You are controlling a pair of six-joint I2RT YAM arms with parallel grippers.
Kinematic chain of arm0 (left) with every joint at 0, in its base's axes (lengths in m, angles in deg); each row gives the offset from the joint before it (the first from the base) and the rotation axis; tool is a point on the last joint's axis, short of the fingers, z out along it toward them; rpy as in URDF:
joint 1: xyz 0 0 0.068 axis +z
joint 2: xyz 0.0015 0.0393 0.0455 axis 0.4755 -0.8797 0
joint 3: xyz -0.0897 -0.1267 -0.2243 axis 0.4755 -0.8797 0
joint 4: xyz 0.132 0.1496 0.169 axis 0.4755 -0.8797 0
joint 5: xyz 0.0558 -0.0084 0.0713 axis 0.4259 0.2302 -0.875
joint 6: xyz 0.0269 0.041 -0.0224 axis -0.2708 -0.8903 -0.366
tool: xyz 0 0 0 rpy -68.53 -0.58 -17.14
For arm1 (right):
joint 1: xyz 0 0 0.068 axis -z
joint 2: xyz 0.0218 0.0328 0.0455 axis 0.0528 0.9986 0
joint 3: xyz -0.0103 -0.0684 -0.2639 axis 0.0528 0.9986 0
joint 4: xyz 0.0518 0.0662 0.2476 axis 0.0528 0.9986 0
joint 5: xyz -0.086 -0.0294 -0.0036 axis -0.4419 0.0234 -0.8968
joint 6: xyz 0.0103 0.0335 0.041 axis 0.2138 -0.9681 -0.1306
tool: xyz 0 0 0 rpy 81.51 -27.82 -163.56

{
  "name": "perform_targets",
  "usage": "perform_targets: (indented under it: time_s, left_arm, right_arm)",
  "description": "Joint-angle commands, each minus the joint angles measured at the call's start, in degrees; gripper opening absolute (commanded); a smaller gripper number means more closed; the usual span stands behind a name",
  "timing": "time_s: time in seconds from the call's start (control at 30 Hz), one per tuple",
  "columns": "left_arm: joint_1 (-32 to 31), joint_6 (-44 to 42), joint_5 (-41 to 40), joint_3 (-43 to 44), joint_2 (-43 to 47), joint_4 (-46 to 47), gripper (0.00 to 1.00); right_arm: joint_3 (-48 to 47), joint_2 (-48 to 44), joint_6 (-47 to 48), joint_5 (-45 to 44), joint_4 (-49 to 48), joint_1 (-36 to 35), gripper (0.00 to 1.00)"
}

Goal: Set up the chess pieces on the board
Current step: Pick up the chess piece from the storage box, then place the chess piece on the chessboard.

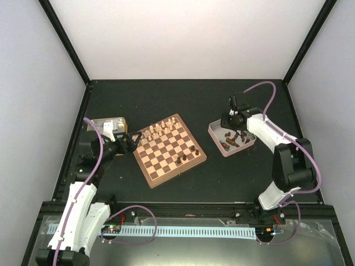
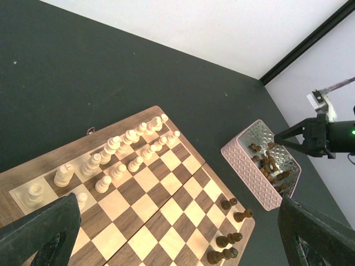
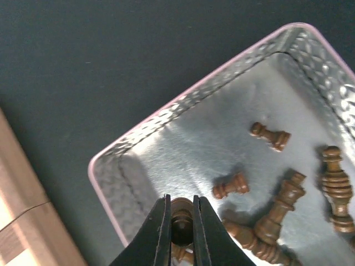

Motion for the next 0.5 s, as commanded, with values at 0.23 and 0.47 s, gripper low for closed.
perform_targets:
  time_s: [0.23, 0.47]
  left_arm:
    - [-0.15, 0.69, 1.10, 0.73, -0.15, 1.16, 0.99]
    - [-0.16, 0.85, 1.40, 0.75, -0.17, 1.21, 0.99]
  right_arm:
    - [-0.62, -3.74, 0.97, 6.84, 0.67, -9.17, 0.03]
    - [-4.77, 1.45, 3.23, 2.88, 3.52, -20.98, 0.03]
